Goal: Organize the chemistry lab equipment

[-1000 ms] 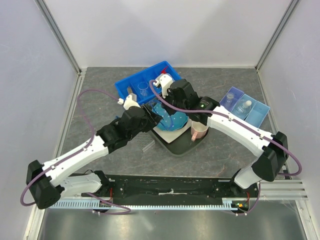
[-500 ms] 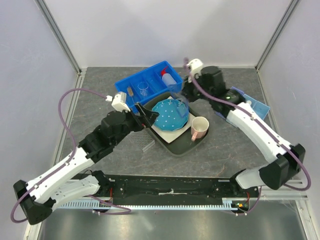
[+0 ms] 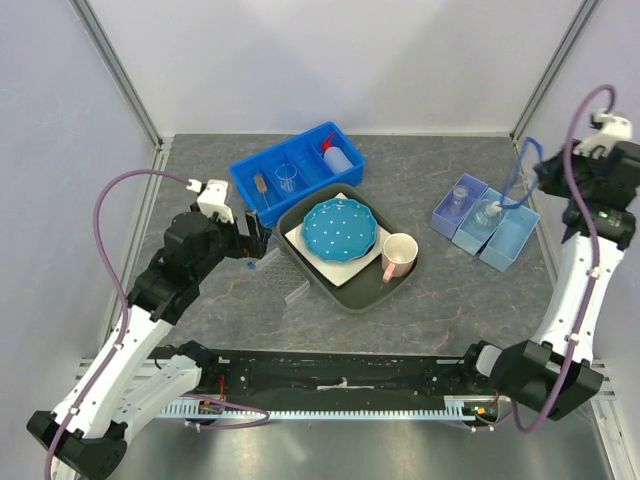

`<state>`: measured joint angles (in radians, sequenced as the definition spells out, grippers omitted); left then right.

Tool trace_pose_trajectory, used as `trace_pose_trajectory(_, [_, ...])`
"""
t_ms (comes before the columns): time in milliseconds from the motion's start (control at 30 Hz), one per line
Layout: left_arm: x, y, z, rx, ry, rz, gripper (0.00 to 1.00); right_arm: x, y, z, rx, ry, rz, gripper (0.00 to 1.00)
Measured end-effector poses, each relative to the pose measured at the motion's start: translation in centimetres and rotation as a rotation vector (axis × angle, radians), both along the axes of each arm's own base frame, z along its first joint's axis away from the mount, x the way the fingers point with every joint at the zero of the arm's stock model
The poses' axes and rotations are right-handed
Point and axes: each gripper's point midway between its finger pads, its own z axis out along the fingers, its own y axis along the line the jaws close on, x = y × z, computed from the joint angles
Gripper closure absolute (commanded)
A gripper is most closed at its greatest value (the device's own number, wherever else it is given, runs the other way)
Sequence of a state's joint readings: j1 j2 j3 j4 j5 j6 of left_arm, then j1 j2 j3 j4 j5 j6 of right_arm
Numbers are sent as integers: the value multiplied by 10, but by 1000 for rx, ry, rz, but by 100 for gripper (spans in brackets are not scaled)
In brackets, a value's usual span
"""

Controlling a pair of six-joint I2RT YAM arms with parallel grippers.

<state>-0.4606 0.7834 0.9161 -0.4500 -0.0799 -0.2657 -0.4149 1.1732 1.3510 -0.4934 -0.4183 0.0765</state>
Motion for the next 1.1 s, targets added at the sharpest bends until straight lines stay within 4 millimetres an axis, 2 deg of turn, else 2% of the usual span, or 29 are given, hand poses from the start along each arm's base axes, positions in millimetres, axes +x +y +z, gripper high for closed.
trace_pose_trajectory(100, [-7, 7, -24, 72, 18, -16, 0, -16, -50, -14, 22, 43, -104, 97])
trace_pose_trajectory(200, [-12, 12, -45, 120, 36, -25, 0, -19, -77, -37, 31, 104, -156, 96])
trace_pose_trajectory(367, [-17, 13, -60, 144, 50, -45, 1, -12, -88, -104, 103, 262, -163, 96])
trace_pose_trajectory(500, [-22, 14, -58, 134, 32, -53, 1, -15, -92, -150, 156, 369, -190, 96])
trace_pose_trajectory(567, [-24, 14, -54, 125, 17, -58, 1, -17, -91, -167, 174, 410, -201, 96])
trace_pose_trajectory(700, [-26, 12, -49, 112, -2, -70, 1, -17, -93, -187, 168, 452, -227, 94])
trace_pose_trajectory(1100, [-28, 11, -47, 106, -10, -78, 1, -18, -112, -213, 101, 480, -330, 92])
